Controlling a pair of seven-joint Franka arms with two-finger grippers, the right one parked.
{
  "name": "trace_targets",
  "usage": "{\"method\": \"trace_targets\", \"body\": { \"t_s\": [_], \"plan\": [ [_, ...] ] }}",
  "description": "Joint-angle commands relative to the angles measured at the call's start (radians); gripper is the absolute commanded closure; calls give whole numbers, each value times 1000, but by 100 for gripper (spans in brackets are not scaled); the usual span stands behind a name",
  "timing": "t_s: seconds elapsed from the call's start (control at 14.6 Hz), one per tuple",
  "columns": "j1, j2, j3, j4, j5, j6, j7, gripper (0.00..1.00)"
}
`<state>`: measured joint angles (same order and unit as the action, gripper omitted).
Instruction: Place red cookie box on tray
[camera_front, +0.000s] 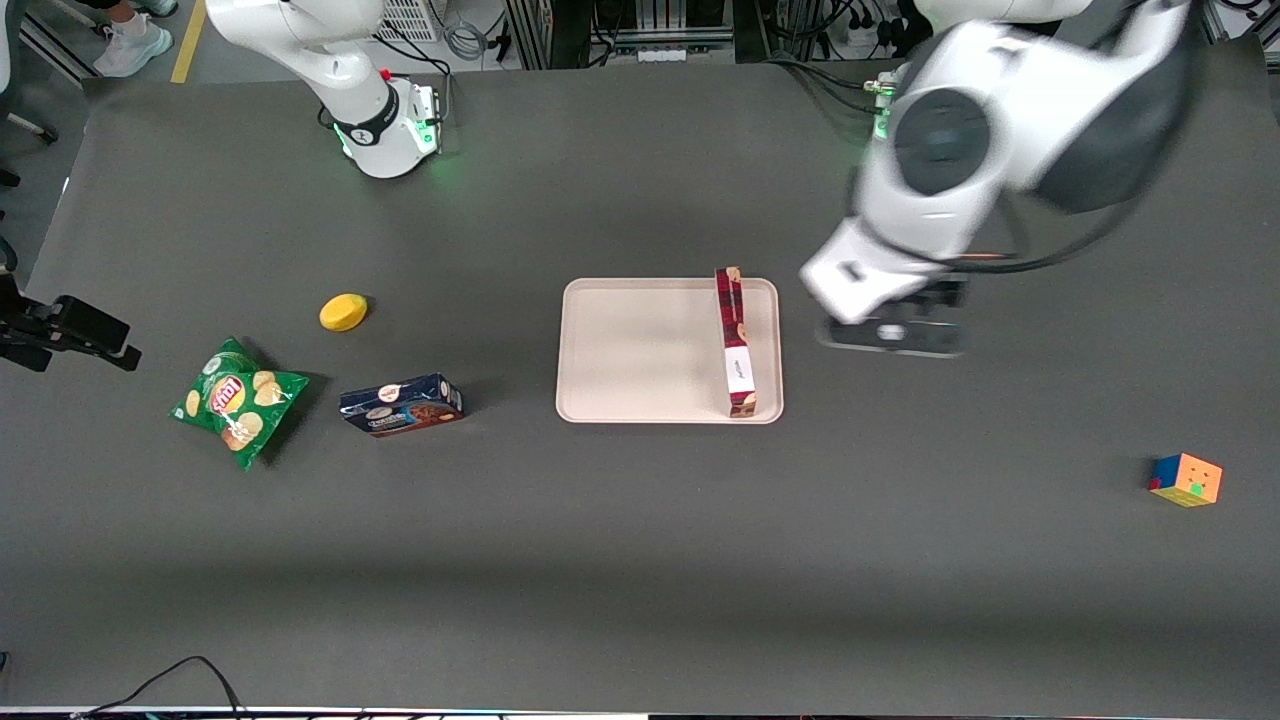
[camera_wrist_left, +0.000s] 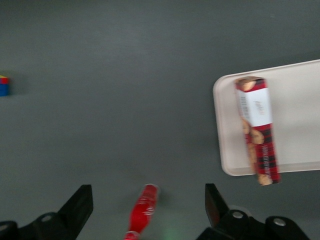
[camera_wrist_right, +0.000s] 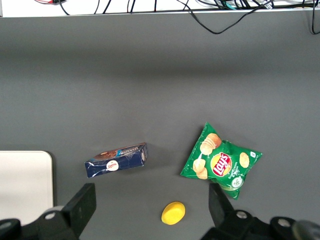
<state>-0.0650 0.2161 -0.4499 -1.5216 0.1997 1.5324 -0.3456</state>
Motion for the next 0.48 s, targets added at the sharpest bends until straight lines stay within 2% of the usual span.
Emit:
{"method": "trace_targets", "body": {
  "t_s": [0.0, 0.27, 0.41],
  "plan": [
    [-50, -131, 268, -95, -69, 30, 258, 0],
    [-50, -277, 390, -343, -85, 280, 286, 0],
    [-41, -276, 392, -319, -86, 279, 283, 0]
  ]
}}
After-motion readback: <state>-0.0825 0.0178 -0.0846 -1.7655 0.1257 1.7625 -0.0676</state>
